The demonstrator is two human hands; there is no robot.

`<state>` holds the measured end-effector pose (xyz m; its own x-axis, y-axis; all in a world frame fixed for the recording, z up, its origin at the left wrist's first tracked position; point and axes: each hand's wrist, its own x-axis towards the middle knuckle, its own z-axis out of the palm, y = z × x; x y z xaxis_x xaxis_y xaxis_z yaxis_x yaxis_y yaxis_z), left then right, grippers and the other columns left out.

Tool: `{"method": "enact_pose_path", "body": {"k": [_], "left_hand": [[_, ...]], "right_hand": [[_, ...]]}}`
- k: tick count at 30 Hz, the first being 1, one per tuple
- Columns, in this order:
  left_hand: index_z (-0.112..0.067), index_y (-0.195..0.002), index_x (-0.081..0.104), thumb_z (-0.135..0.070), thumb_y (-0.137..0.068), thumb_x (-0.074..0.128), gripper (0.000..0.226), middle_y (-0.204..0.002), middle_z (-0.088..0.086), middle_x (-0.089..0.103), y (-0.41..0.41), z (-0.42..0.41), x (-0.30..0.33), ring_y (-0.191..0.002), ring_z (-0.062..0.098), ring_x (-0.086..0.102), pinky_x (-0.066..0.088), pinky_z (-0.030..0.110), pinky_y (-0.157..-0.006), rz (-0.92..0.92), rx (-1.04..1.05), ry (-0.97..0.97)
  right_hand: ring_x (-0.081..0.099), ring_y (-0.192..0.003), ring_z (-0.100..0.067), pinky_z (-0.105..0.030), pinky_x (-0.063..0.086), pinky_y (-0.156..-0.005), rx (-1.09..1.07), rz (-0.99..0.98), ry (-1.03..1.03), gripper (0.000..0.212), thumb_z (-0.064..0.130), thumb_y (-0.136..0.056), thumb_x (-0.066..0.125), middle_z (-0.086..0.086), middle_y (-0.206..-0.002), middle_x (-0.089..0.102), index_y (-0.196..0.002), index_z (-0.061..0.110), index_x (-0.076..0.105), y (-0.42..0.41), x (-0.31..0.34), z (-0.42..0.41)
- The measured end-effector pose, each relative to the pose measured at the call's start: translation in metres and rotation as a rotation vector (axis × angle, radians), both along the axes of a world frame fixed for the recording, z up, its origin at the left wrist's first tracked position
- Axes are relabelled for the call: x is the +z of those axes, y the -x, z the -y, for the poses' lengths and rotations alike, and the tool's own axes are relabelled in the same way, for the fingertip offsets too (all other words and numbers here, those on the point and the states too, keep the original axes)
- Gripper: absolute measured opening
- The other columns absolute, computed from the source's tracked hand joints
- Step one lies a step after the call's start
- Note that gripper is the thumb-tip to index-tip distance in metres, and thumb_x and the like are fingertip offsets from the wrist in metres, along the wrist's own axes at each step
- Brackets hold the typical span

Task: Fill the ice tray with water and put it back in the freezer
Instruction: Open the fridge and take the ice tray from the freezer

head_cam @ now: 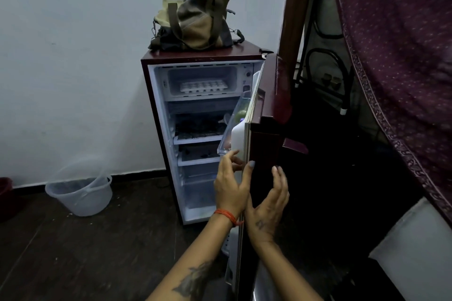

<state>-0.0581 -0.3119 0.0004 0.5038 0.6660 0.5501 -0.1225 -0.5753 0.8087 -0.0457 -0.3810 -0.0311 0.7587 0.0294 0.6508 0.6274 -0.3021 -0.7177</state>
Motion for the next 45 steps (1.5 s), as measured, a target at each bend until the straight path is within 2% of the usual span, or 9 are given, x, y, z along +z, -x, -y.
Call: {"method": "enact_pose_path", "body": {"k": [4, 8, 13, 17, 21, 28, 32, 38, 45], "left_hand": [[-0.018, -0.114, 0.06, -0.05, -0.086, 0.052, 0.044, -0.098, -0.005, 0.056, -0.006, 0.012, 0.001, -0.084, 0.008, 0.062, 0.053, 0.024, -0.069, 0.021, -0.068, -0.082], [-0.015, -0.115, 0.064, -0.044, -0.086, 0.053, 0.042, -0.095, -0.005, 0.057, -0.011, 0.028, 0.001, -0.085, 0.007, 0.06, 0.052, 0.021, -0.071, 0.025, -0.103, -0.154], [-0.017, -0.111, 0.066, -0.044, -0.084, 0.055, 0.04, -0.107, 0.008, 0.057, -0.023, 0.046, 0.003, -0.102, 0.022, 0.051, 0.051, 0.035, -0.082, -0.037, -0.005, -0.316], [-0.017, -0.132, 0.051, -0.048, -0.083, 0.057, 0.058, -0.141, 0.009, 0.042, -0.04, 0.066, 0.003, -0.137, 0.019, 0.03, 0.034, 0.039, -0.109, -0.079, -0.004, -0.308], [-0.021, -0.144, 0.031, -0.046, -0.086, 0.057, 0.068, -0.154, 0.002, 0.025, -0.056, 0.086, 0.004, -0.145, 0.015, 0.016, 0.017, 0.041, -0.117, -0.128, -0.105, -0.303], [-0.028, -0.145, 0.014, -0.038, -0.087, 0.06, 0.074, -0.153, 0.001, 0.03, -0.077, 0.111, -0.001, -0.143, 0.014, 0.024, 0.01, 0.038, -0.12, -0.233, -0.2, -0.385], [-0.025, -0.145, 0.008, -0.037, -0.088, 0.059, 0.078, -0.154, -0.005, 0.018, -0.09, 0.129, -0.002, -0.144, 0.011, 0.01, 0.001, 0.031, -0.12, -0.263, -0.213, -0.417], [-0.019, -0.149, -0.002, -0.036, -0.088, 0.057, 0.086, -0.159, -0.004, 0.001, -0.108, 0.147, -0.001, -0.146, 0.015, -0.012, -0.006, 0.033, -0.12, -0.519, -0.29, -0.529], [-0.017, -0.151, 0.006, -0.035, -0.09, 0.056, 0.081, -0.16, -0.003, -0.001, -0.125, 0.162, 0.007, -0.146, 0.016, -0.011, -0.003, 0.038, -0.12, -0.631, -0.346, -0.596]], "right_hand": [[0.029, -0.134, -0.019, -0.025, 0.019, -0.111, -0.084, 0.026, 0.012, 0.075, 0.035, -0.077, 0.064, -0.016, -0.143, 0.037, -0.138, 0.014, 0.026, -0.009, -0.003, 0.012], [0.036, -0.128, -0.023, -0.036, 0.033, -0.103, -0.158, -0.003, -0.003, 0.086, 0.017, -0.07, 0.081, -0.018, -0.141, 0.04, -0.137, 0.021, 0.027, -0.025, -0.007, 0.027], [0.04, -0.128, -0.032, -0.043, 0.035, -0.102, -0.174, -0.007, 0.001, 0.088, 0.015, -0.071, 0.079, -0.016, -0.142, 0.04, -0.139, 0.023, 0.024, -0.042, -0.009, 0.054], [0.035, -0.132, -0.029, -0.04, 0.029, -0.106, -0.144, -0.023, 0.017, 0.077, 0.038, -0.079, 0.058, -0.015, -0.147, 0.037, -0.143, 0.019, 0.02, -0.054, -0.009, 0.078], [0.037, -0.13, -0.034, -0.039, 0.03, -0.102, -0.118, -0.049, 0.013, 0.078, 0.043, -0.079, 0.05, -0.021, -0.144, 0.037, -0.145, 0.012, 0.022, -0.069, -0.008, 0.102], [0.04, -0.128, -0.042, -0.04, 0.031, -0.101, -0.116, -0.121, -0.041, 0.077, 0.047, -0.082, 0.051, -0.028, -0.139, 0.038, -0.146, 0.016, 0.022, -0.097, -0.012, 0.135], [0.037, -0.131, -0.041, -0.047, 0.032, -0.106, -0.14, -0.13, -0.025, 0.074, 0.038, -0.085, 0.054, -0.027, -0.142, 0.036, -0.145, 0.007, 0.025, -0.118, -0.014, 0.153], [0.033, -0.134, -0.041, -0.048, 0.03, -0.107, -0.223, -0.163, -0.012, 0.071, 0.012, -0.087, 0.063, -0.029, -0.144, 0.033, -0.146, 0.01, 0.025, -0.147, -0.017, 0.175], [0.044, -0.111, -0.043, -0.04, 0.032, -0.101, -0.308, -0.261, -0.027, 0.069, 0.013, -0.088, 0.059, -0.032, -0.125, 0.04, -0.147, 0.017, 0.023, -0.171, -0.004, 0.19]]}}
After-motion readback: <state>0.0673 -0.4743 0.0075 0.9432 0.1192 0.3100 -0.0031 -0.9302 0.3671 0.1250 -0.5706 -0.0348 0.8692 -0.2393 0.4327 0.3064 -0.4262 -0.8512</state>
